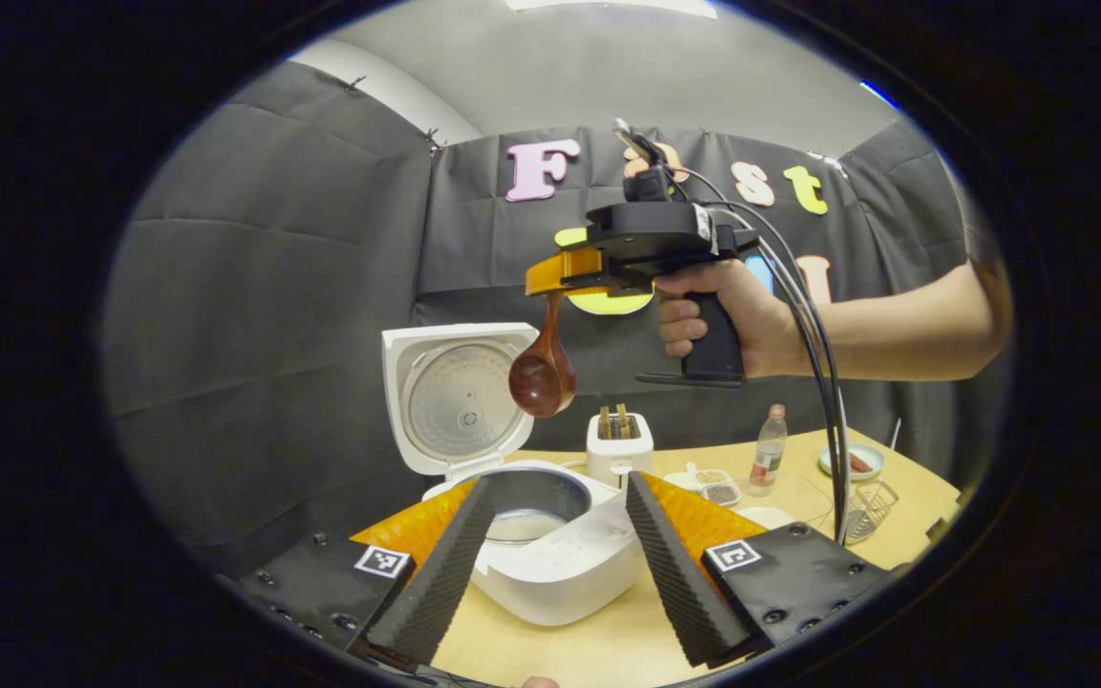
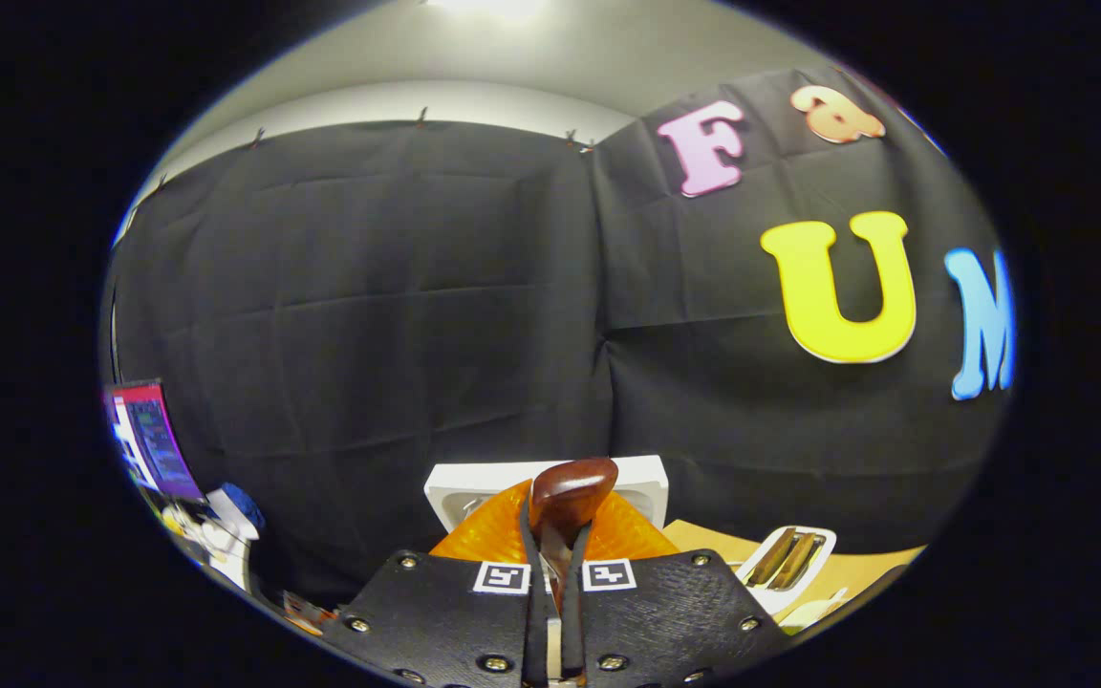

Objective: Close the left gripper, press the button to open the rice cooker; take a wooden spoon from the chopstick holder with the right hand, scoop a spoonful of rice and pour it into the rice cooker, then put the wooden spoon back into the chopstick holder.

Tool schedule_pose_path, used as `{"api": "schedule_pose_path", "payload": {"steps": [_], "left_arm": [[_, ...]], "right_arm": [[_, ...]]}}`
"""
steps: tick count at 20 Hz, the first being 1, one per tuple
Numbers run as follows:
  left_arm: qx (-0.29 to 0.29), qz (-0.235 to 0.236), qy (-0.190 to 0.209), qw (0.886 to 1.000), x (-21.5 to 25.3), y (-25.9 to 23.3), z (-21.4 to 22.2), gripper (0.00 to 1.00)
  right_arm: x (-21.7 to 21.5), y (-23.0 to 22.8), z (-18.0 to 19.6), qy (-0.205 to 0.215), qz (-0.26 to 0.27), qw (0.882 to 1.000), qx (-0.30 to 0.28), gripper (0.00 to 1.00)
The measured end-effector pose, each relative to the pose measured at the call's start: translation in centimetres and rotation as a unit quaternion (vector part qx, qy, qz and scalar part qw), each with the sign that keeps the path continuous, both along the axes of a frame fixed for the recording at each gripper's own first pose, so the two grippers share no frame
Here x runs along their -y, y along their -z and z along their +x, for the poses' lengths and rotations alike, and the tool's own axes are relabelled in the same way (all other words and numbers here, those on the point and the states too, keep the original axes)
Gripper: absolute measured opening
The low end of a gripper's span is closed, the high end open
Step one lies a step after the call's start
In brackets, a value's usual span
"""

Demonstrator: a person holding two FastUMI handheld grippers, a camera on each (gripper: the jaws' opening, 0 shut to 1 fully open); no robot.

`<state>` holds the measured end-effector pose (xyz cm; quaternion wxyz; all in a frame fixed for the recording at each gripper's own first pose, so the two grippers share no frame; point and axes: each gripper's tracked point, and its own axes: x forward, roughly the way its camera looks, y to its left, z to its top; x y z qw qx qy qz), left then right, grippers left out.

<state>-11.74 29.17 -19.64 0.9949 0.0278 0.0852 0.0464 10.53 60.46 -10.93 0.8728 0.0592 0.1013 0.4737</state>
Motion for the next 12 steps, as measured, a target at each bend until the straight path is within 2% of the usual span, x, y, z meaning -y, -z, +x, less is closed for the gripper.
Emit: {"api": "schedule_pose_path", "payload": {"steps": [5,12], "left_arm": [[0.0,-0.009,0.019,1.0,1.5,-1.2,0.1,0.96],[0.012,-0.012,0.035,0.999,4.4,-3.4,2.5,0.96]], "right_arm": [[4.5,-0.8,1.3,0.04,0.07,0.992,-0.095,0.06],[14.0,-1.4,1.9,0.094,0.116,0.98,-0.133,0.06]]}}
